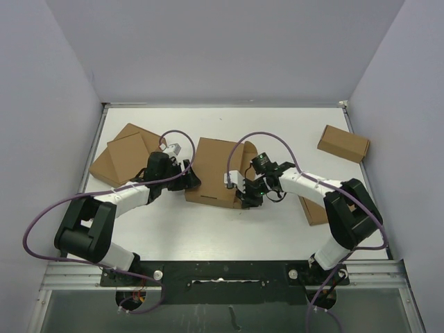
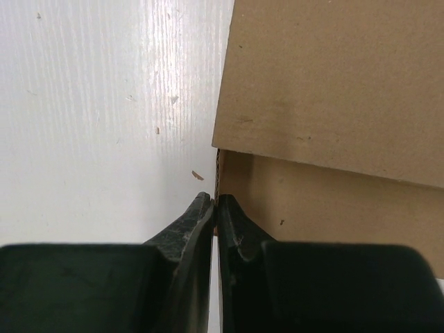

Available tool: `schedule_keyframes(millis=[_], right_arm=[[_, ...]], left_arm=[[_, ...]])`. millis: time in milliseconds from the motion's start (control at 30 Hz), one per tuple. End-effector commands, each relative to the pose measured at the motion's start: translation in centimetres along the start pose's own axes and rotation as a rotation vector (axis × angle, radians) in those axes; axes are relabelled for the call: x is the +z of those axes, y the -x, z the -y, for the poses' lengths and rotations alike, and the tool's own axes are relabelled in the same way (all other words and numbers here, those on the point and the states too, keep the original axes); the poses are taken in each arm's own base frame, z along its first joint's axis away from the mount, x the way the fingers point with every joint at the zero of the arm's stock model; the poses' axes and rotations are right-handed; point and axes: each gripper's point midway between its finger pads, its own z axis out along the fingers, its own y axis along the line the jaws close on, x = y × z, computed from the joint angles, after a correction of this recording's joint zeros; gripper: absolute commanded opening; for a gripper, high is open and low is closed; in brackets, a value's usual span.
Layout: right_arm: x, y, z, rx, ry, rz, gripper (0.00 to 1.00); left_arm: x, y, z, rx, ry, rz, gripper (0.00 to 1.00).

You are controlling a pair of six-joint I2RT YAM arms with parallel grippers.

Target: Fold the paper box

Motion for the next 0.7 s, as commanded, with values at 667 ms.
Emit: schedule_keyframes(millis=[667], right_arm=[[0.3,5.2,2.2,0.057,-0.014,0.039,0.06]], left_arm=[[0.6,-2.7,1.7,0.045,-0.011,-0.091,0.63]])
